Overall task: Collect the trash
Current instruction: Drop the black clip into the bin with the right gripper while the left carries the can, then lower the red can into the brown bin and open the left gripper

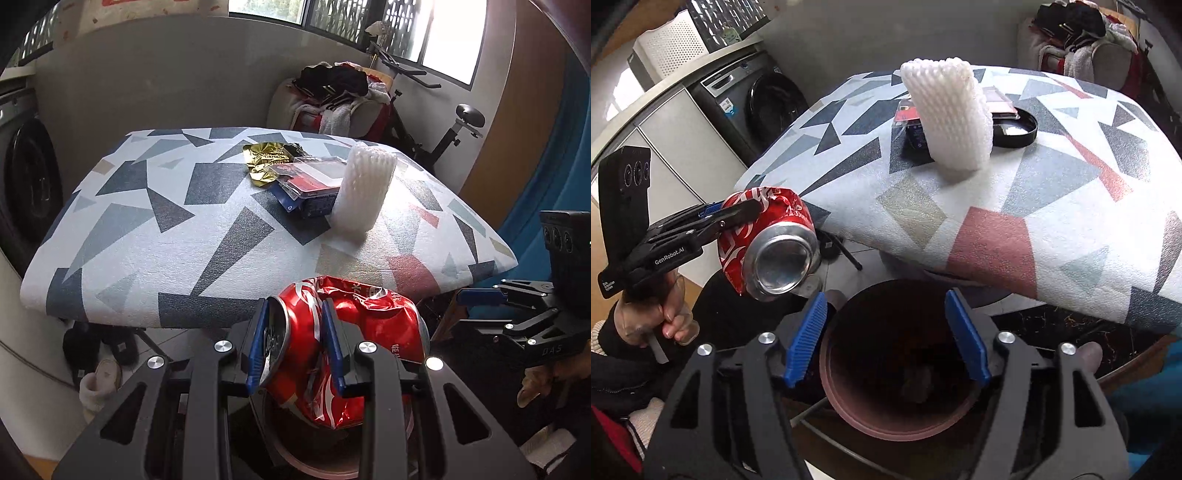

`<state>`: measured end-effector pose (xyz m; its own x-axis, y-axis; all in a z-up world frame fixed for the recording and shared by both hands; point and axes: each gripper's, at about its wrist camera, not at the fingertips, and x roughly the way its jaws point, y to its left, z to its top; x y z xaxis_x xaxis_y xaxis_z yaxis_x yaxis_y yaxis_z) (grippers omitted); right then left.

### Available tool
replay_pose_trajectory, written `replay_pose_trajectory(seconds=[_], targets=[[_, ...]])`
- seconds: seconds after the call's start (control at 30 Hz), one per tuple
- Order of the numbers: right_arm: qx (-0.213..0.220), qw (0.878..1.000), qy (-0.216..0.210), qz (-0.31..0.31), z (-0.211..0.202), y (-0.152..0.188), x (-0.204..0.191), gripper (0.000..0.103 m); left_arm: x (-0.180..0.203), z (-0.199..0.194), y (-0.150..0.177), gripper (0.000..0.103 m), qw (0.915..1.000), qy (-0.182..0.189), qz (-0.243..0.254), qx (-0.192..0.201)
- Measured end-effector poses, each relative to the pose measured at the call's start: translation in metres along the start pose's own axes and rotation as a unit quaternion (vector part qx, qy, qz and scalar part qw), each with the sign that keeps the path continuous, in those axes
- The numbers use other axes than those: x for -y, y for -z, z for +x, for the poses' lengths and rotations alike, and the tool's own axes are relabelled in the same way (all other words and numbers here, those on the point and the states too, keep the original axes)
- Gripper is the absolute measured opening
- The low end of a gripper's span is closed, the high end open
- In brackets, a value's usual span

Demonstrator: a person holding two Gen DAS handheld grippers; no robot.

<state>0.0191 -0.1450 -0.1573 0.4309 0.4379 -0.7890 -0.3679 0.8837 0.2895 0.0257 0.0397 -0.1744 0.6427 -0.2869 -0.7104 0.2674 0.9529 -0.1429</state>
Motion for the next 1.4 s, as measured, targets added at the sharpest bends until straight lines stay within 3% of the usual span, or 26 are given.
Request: replay_pose_trajectory(seconds=[0.1, 0.23, 0.4, 0.5, 0.6, 0.9, 0.93, 0.97, 1.03, 1.1, 1.17, 1.27, 1.4], targets=[[0.046, 0.997, 0.052, -0.037, -0.013, -0.002, 0.01, 0.098, 0.004, 0.009, 0.005, 0.029, 0.9998, 0.0, 0.019, -0.009], [0.099, 0.989, 0.086, -0.061, -0.023, 0.002, 0.028, 0.097, 0.012, 0.014, 0.017, 0.029, 0.9992, 0.016, 0.037, -0.006], [0.137, 0.983, 0.111, -0.043, -0.02, 0.021, 0.038, 0.097, 0.022, 0.029, 0.03, 0.029, 0.9981, 0.018, 0.055, -0.022], [0.121, 0.982, 0.144, -0.034, -0.008, 0.02, 0.039, 0.097, 0.024, 0.037, 0.031, 0.029, 0.9976, 0.016, 0.058, -0.034], [0.118, 0.984, 0.136, -0.014, -0.004, 0.02, 0.046, 0.097, 0.024, 0.047, 0.032, 0.029, 0.9968, 0.014, 0.058, -0.053], [0.115, 0.984, 0.13, 0.022, -0.002, 0.021, 0.06, 0.097, 0.033, 0.051, 0.033, 0.03, 0.9959, 0.014, 0.07, -0.055], [0.116, 0.984, 0.131, 0.021, -0.002, 0.021, 0.06, 0.097, 0.033, 0.051, 0.033, 0.036, 0.9957, 0.021, 0.071, -0.056], [0.118, 0.984, 0.132, 0.021, -0.003, 0.021, 0.059, 0.097, 0.033, 0.05, 0.033, 0.056, 0.9954, 0.032, 0.071, -0.056], [0.121, 0.984, 0.132, 0.021, -0.004, 0.021, 0.059, 0.097, 0.032, 0.045, 0.032, 0.074, 0.9961, 0.034, 0.068, -0.043], [0.119, 0.984, 0.132, 0.024, -0.003, 0.021, 0.06, 0.097, 0.029, 0.043, 0.031, 0.076, 0.9972, 0.025, 0.06, -0.037], [0.117, 0.984, 0.132, 0.026, -0.002, 0.02, 0.06, 0.097, 0.023, 0.044, 0.03, 0.087, 0.9983, 0.0, 0.044, -0.037], [0.115, 0.984, 0.133, 0.023, -0.001, 0.02, 0.059, 0.097, 0.011, 0.045, 0.028, 0.095, 0.9987, -0.03, 0.014, -0.038], [0.111, 0.984, 0.136, 0.018, 0.001, 0.02, 0.057, 0.097, 0.003, 0.047, 0.027, 0.096, 0.9984, -0.035, -0.008, -0.044]])
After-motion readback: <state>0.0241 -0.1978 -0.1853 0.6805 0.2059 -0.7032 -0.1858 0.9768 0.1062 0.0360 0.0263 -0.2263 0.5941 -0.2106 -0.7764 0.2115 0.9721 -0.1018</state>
